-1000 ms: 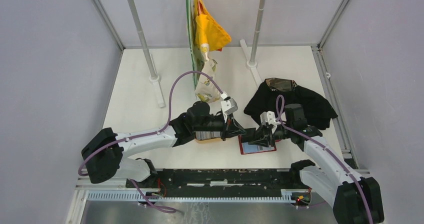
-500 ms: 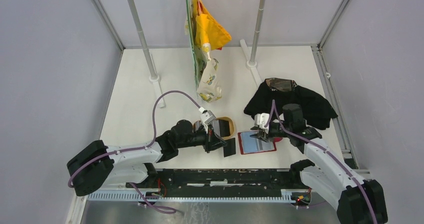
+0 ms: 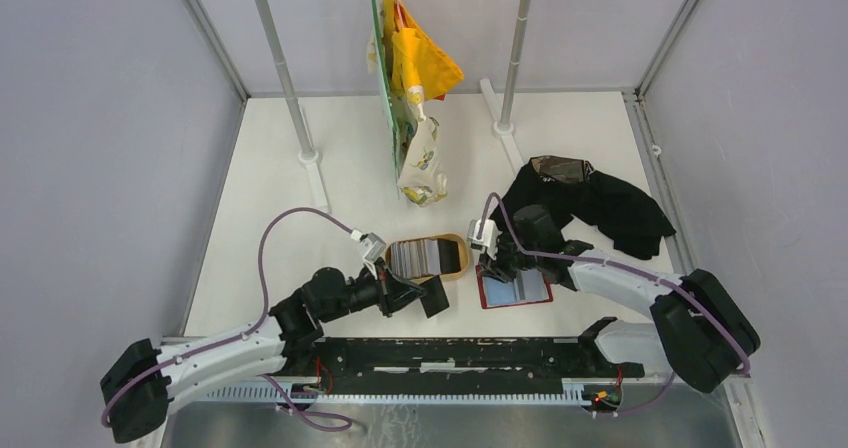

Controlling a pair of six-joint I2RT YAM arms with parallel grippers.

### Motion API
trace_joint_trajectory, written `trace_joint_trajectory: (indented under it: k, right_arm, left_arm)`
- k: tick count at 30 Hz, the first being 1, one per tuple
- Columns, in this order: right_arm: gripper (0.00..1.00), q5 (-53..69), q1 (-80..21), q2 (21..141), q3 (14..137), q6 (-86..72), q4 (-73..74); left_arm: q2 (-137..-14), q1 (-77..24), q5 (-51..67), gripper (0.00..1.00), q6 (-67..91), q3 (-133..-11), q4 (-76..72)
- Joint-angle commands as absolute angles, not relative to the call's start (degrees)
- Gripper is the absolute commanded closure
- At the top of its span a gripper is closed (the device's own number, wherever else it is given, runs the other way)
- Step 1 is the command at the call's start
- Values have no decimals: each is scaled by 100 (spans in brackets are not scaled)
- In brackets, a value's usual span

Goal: Put the credit cards into the card holder
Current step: Move the storage box to the center of the board.

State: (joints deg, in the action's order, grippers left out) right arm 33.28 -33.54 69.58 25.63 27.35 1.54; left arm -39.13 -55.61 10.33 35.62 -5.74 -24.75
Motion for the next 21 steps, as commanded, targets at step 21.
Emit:
trace_joint_trajectory:
  k: [21]
  right_arm:
    - [64,3196,-4735,9120,5249,2747,570]
  left_arm:
    - [-2386,-5559,435,98,4975,-48,-2769]
